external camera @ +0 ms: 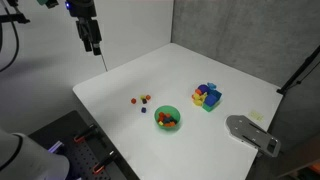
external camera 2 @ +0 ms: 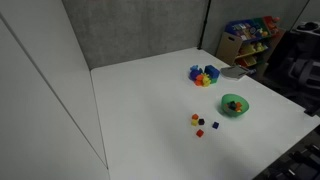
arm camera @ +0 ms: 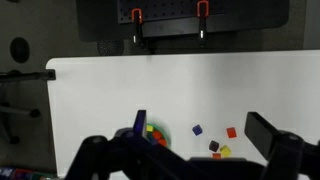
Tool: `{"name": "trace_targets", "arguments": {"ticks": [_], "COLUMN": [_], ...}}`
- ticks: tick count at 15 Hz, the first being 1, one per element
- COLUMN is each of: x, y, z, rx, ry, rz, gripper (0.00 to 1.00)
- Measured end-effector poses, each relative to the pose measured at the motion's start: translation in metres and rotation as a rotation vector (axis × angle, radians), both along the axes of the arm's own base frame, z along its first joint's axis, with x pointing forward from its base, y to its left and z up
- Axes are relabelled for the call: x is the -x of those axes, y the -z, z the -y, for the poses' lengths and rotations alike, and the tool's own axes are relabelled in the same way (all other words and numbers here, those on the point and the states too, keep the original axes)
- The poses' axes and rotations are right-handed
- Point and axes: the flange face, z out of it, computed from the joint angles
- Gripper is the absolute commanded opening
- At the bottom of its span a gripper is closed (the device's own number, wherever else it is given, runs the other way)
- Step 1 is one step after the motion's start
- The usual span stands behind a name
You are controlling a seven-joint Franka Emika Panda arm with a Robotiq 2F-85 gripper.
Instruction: Put the block into the bowl
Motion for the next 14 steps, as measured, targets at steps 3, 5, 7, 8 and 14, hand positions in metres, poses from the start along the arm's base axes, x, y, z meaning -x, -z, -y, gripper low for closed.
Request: {"name": "trace_targets", "arguments": {"ticks": [3, 5, 7, 8, 14], "x": [0.0, 0.0, -0.003, -0.006, -0.048], "y": [0.0, 0.0, 0.001, 0.003, 0.034], "z": [0.0, 0.0, -0.001, -0.002, -0.012], "rx": [0.0, 0.0, -0.005, -0.01, -0.061], "ry": [0.0, 0.0, -0.005, -0.009, -0.038], "rz": [0.0, 0.0, 0.01, 0.02, 0.079], "gripper": [1.0, 1.0, 1.0, 1.0, 1.0]}}
